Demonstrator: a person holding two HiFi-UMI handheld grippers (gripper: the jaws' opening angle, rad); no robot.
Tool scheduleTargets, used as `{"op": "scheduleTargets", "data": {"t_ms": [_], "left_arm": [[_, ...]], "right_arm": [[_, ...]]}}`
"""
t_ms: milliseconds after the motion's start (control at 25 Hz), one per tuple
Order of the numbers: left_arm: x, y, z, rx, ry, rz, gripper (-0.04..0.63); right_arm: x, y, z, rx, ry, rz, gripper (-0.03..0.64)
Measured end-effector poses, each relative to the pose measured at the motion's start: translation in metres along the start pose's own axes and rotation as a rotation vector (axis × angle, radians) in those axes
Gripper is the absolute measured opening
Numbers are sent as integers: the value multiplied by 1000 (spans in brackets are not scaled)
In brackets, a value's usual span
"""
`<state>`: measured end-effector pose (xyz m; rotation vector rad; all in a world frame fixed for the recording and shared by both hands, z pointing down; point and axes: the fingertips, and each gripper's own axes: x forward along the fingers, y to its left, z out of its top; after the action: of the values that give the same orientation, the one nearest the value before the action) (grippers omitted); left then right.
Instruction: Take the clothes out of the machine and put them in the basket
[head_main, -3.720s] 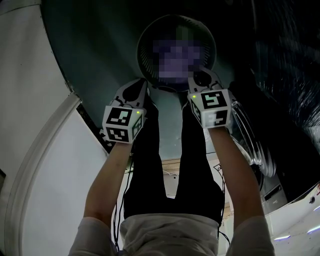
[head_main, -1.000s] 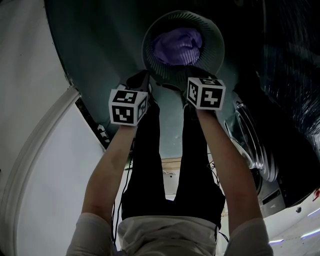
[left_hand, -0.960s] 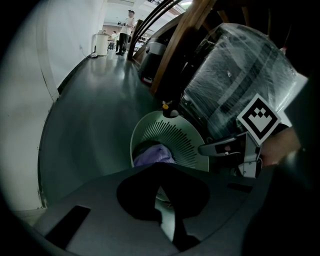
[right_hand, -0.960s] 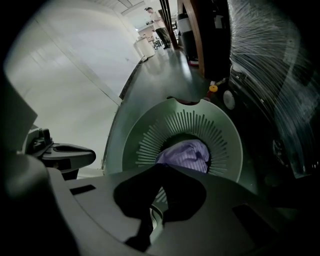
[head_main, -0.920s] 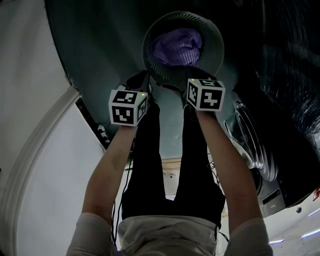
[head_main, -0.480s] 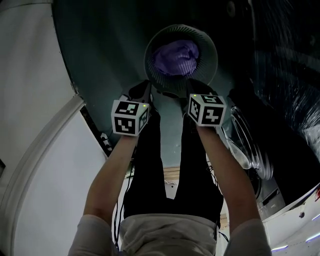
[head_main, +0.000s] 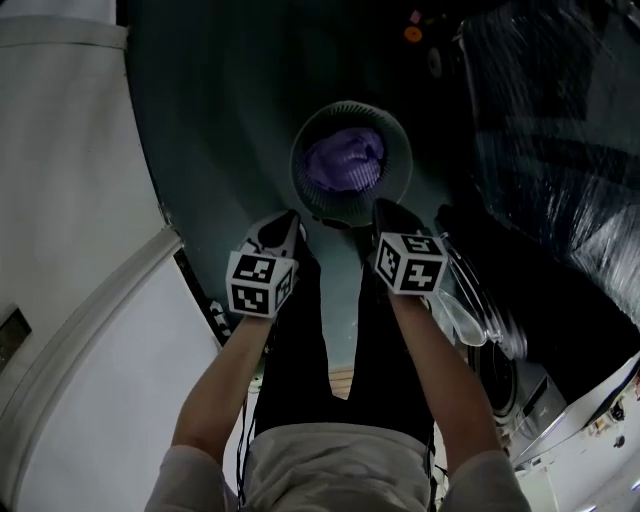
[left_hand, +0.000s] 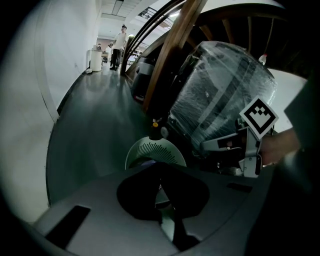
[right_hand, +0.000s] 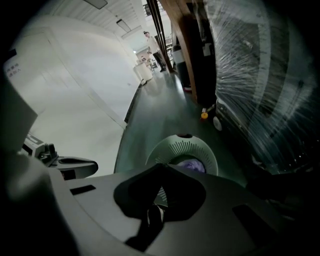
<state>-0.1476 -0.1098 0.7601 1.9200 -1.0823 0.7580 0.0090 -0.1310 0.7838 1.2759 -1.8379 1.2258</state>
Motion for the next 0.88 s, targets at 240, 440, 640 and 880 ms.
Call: {"op": "scheduleTargets", "data": {"t_ms": [240,440,640,880], "left_arm": [[-50,-22,32,2,-75,-3,20],[-87,-52,72,6,-154,-40,20],[-128,-83,116,77,-222,-61,20],[-183,-110,155,145,-294,-71,20]], "right_arm": [[-66,21,27,-25,-106,12,6],[-119,37,57,-74,-182,24,6],[-174,48,90,-65,-257,39,7],[-237,73,118,-90,-360,61,7]]}}
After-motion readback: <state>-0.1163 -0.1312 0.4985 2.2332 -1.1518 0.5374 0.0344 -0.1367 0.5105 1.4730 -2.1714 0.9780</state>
